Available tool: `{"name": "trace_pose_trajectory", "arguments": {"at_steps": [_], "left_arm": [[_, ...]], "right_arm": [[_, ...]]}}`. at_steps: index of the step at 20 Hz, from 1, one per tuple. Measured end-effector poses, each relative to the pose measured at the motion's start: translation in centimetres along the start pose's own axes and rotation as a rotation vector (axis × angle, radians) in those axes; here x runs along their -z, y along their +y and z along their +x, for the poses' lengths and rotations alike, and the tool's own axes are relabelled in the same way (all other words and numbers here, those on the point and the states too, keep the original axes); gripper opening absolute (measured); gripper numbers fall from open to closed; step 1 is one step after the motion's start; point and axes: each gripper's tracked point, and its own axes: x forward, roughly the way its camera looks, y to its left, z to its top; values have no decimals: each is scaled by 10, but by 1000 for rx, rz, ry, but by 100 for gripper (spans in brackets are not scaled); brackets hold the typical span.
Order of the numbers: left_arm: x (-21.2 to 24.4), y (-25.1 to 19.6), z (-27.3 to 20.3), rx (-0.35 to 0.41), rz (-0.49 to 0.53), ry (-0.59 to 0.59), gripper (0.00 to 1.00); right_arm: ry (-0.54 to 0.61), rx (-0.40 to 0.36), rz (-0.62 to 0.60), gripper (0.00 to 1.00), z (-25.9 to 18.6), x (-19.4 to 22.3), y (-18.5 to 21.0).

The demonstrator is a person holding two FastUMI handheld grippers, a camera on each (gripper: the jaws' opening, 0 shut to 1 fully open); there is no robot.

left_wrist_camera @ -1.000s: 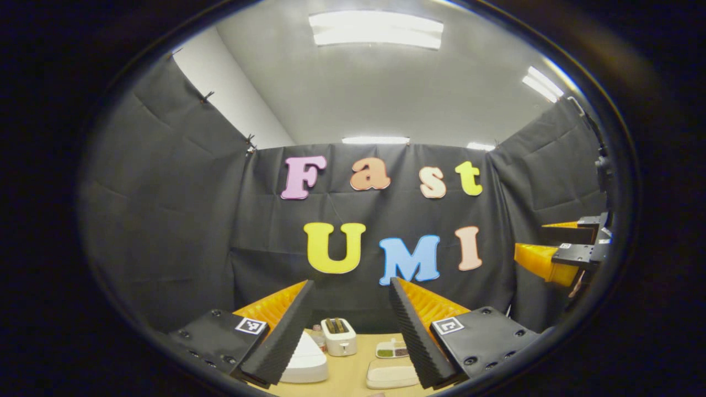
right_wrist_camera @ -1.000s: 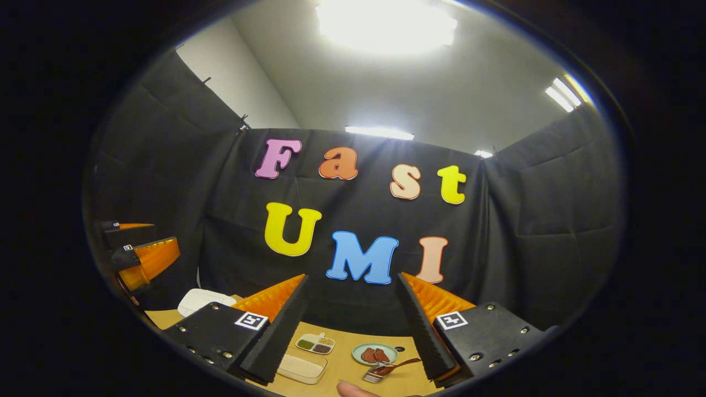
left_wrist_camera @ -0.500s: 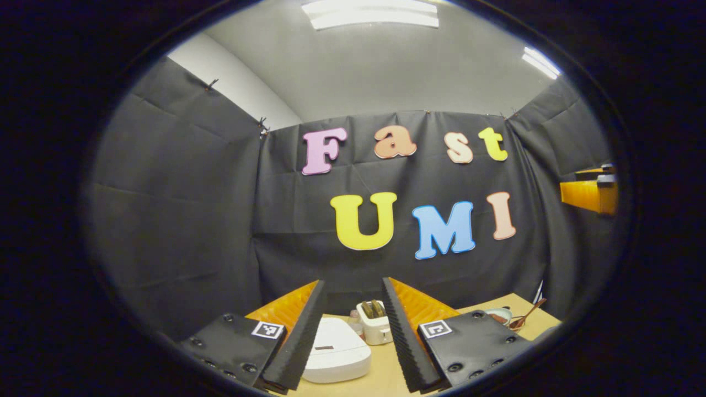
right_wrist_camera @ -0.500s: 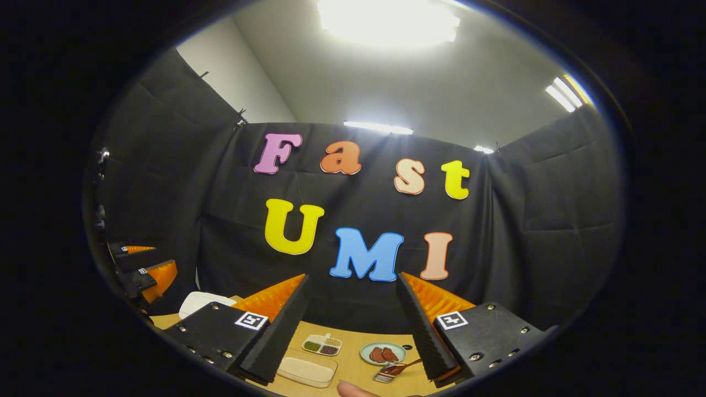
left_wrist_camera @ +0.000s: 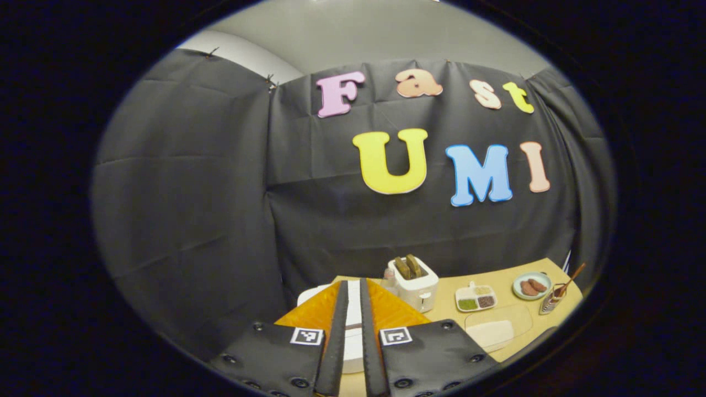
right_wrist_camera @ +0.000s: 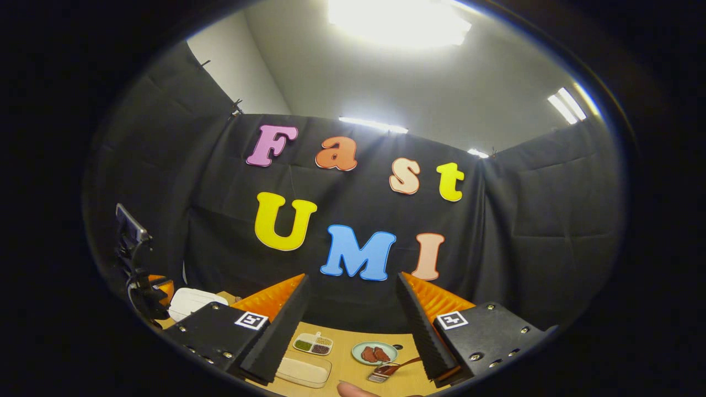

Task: Close the left gripper, press the button to open the rice cooker; take a wooden spoon from the chopstick holder with the right hand, scoop a spoonful of rice and pour it into the rice cooker, then put the wooden spoon back into the chopstick holder.

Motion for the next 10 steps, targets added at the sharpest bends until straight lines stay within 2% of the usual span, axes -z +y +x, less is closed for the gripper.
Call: {"name": "trace_pose_trajectory", "arguments": {"at_steps": [2,4,7,10], "left_arm": [[33,-2,31,17,3,64,16],[72,10,57,-43,34,159,11],[118,7,91,-51,15,278,10],[147,6,117,-45,-6,340,10]], "right_arm": [[1,13,-27,95,3,-1,-1],[13,13,-23,95,5,1,3],[16,19,-49,94,7,0,3],[33,20,-84,95,9,7,4]]}}
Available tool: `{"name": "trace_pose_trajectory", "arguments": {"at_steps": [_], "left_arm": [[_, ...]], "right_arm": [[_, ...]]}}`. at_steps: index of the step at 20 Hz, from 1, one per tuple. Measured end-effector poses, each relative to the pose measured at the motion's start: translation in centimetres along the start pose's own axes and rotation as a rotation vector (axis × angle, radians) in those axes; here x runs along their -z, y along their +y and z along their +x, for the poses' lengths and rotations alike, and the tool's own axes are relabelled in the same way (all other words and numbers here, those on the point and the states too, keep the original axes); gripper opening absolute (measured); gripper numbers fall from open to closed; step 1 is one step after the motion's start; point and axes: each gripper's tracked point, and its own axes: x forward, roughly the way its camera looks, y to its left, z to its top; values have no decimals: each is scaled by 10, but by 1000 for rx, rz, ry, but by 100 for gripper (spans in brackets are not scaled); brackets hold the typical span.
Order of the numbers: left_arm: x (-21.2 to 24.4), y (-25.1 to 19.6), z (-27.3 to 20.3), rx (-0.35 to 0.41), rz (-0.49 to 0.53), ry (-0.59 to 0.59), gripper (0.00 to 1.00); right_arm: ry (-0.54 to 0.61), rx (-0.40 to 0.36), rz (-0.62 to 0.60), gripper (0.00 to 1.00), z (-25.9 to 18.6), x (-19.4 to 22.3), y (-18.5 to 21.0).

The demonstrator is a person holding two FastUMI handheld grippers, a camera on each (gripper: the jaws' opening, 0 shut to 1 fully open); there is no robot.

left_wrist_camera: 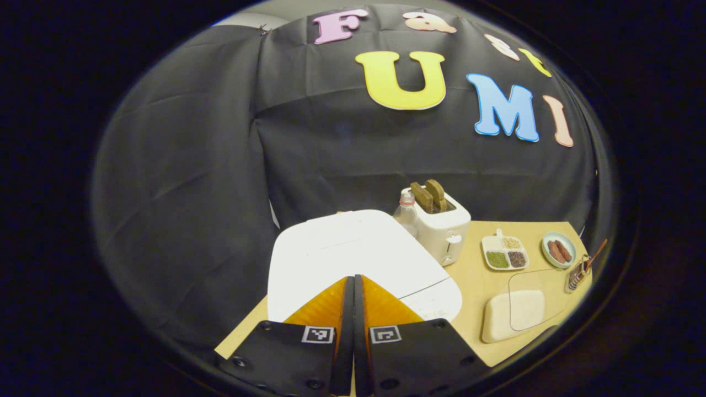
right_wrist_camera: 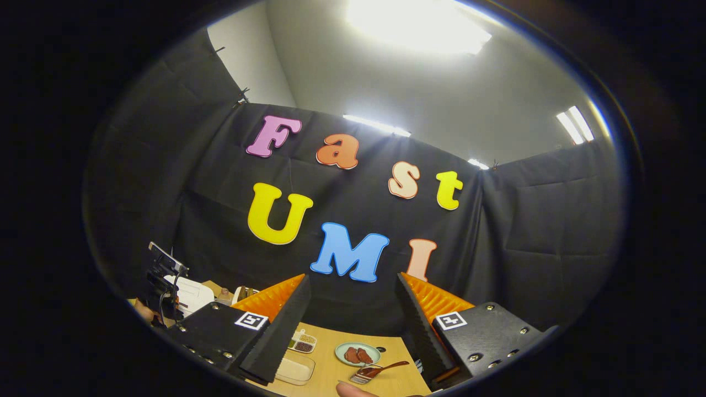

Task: Close the left gripper, press the button to open the rice cooker; take a wooden spoon from the chopstick holder with the right hand, scoop a spoonful of rice and pour it into the rice cooker, then put the wooden spoon back into the chopstick holder.

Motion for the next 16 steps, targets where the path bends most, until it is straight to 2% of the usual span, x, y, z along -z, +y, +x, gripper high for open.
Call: {"name": "trace_pose_trajectory", "arguments": {"at_steps": [4,8,13,16], "left_arm": [[25,4,20,-29,-14,79,8],[16,6,21,-34,8,42,9],[-44,19,-6,-75,-28,-199,9],[-73,24,-25,-63,-72,-295,7]], "right_arm": [[15,7,-2,95,3,5,-4],[41,1,25,95,8,14,-5],[35,-5,13,95,9,15,-3],[33,-6,24,95,7,14,-2]]}}
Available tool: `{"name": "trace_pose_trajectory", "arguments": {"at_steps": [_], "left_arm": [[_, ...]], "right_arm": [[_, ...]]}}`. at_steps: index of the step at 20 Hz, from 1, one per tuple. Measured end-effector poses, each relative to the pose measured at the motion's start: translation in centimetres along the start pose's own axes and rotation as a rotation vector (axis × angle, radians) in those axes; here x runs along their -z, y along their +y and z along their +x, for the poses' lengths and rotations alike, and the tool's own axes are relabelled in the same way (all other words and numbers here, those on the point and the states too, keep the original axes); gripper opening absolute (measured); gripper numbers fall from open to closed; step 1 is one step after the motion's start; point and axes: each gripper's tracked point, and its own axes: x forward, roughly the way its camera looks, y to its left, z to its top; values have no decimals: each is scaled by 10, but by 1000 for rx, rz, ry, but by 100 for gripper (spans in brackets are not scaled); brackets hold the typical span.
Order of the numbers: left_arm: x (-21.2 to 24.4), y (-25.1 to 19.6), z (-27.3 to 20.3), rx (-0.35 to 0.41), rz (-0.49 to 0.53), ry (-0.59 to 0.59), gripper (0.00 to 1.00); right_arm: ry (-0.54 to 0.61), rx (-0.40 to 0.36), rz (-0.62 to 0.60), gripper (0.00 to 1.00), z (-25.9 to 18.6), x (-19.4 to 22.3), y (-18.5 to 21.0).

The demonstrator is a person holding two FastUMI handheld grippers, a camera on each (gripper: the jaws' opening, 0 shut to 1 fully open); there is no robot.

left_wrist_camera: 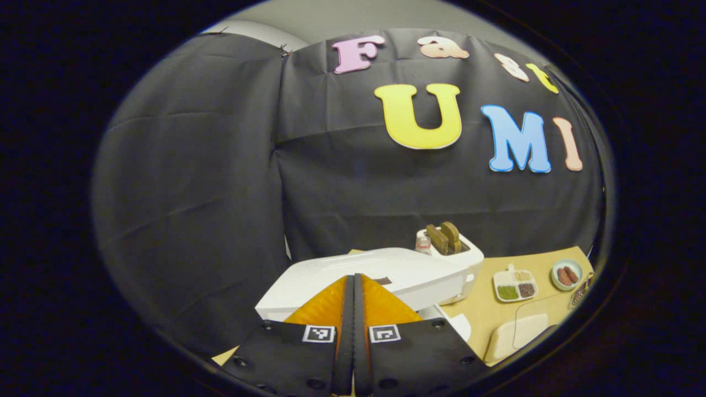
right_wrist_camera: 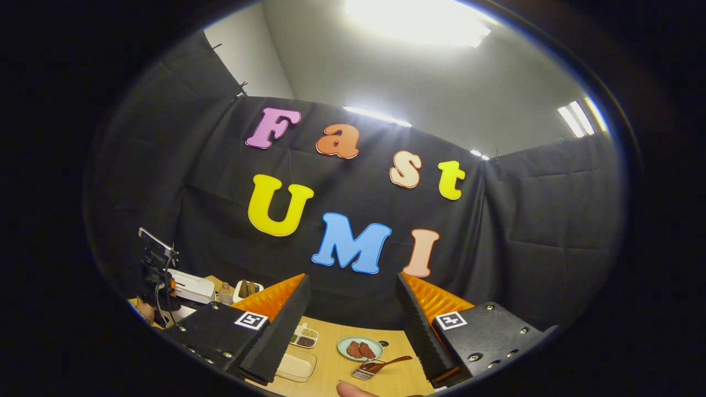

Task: Close the left gripper, press the button to open the rice cooker; take a wooden spoon from the chopstick holder with the right hand, scoop a spoonful of rice and pour it into the rice cooker, then put the wooden spoon back into the chopstick holder.

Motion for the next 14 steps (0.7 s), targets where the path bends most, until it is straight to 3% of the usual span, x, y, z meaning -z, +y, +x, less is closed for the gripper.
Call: {"name": "trace_pose_trajectory", "arguments": {"at_steps": [14], "left_arm": [[3,0,-35,33,7,-11,9]], "right_arm": [[-2,-3,15,95,-15,2,-2]]}}
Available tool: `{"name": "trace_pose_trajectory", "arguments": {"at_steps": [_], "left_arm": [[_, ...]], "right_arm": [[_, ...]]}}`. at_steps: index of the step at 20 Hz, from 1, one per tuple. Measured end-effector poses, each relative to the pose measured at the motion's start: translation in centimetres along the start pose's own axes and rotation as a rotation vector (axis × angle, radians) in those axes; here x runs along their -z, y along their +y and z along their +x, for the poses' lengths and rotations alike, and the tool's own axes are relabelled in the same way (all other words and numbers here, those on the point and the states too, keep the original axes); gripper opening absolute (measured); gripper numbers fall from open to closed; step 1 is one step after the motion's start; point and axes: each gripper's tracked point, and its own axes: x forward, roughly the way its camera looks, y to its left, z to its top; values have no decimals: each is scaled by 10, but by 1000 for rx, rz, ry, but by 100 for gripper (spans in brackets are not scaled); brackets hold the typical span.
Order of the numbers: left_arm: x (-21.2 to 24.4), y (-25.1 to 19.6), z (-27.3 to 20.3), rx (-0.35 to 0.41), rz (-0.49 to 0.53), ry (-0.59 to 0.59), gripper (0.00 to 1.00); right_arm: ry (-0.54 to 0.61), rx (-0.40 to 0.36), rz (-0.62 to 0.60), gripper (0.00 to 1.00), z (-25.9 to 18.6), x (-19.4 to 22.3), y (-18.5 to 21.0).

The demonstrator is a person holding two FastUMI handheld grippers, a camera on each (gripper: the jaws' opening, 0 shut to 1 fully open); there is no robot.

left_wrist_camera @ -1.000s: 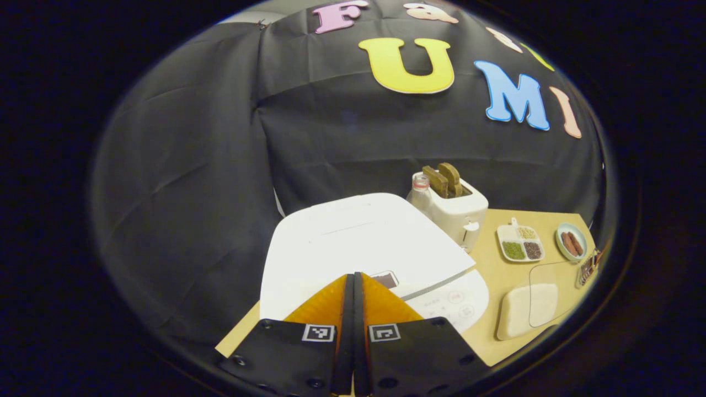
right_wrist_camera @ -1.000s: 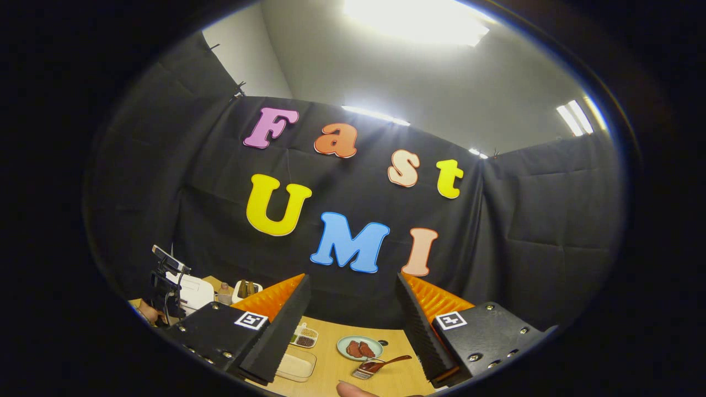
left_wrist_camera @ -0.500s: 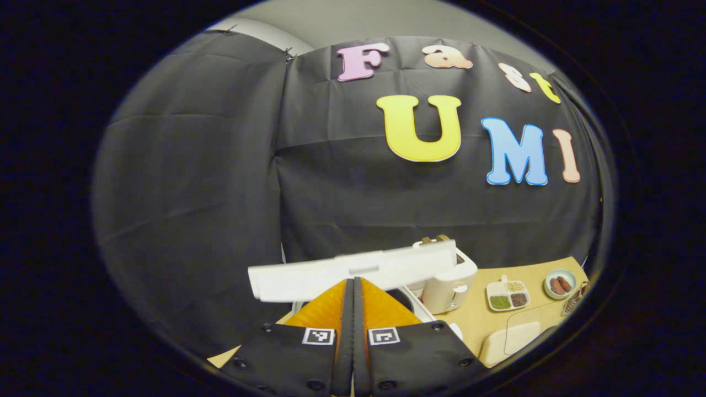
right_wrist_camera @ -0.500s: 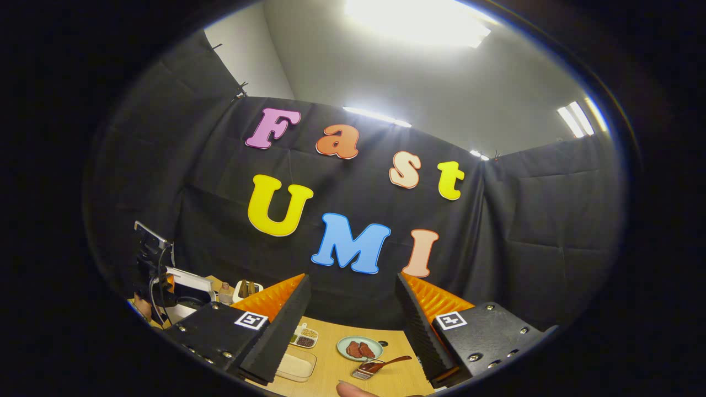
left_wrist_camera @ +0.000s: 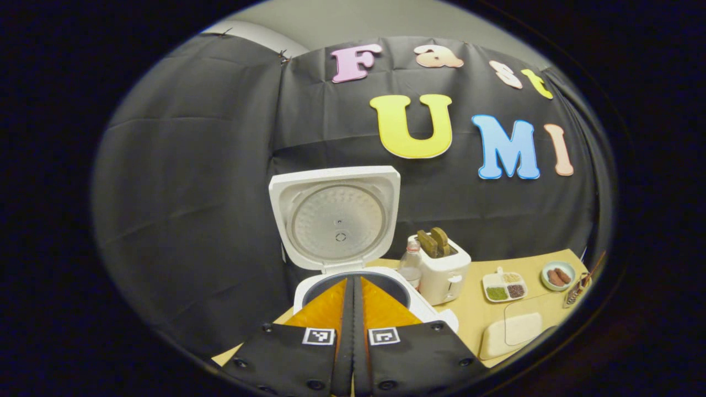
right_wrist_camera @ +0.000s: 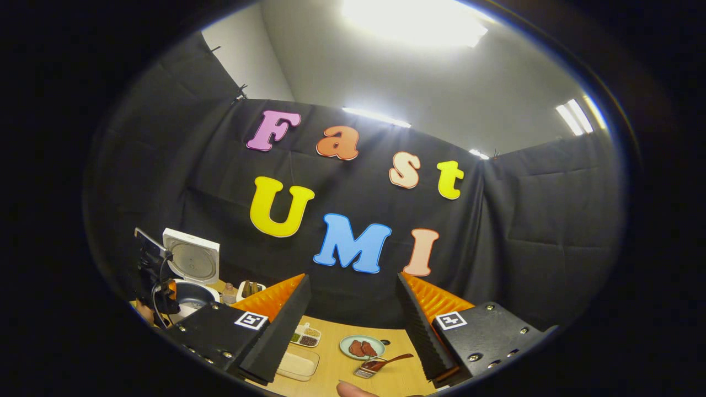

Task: Close the left gripper, press the button to open the rice cooker; take a wooden spoon from the chopstick holder with the right hand, scoop a spoonful of rice and pour it into the rice cooker, then put the wooden spoon back into the chopstick holder.

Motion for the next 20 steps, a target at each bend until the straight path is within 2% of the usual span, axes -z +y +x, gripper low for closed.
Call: {"name": "trace_pose_trajectory", "arguments": {"at_steps": [5,10,12,17,19,20], "left_arm": [[-11,0,-33,11,-4,-16,8],[-37,-5,-71,29,-18,-42,8],[-49,-6,-88,23,-26,-56,9],[-79,-13,-136,-24,-5,-106,8],[-91,-24,-156,-44,11,-119,26],[-95,-29,-166,-53,19,-122,38]], "right_arm": [[16,20,34,97,-3,11,-17],[58,36,67,95,0,38,-40],[75,42,79,95,7,56,-52],[174,44,145,94,41,131,-88],[212,44,170,94,61,165,-105],[227,37,178,94,71,182,-112]]}}
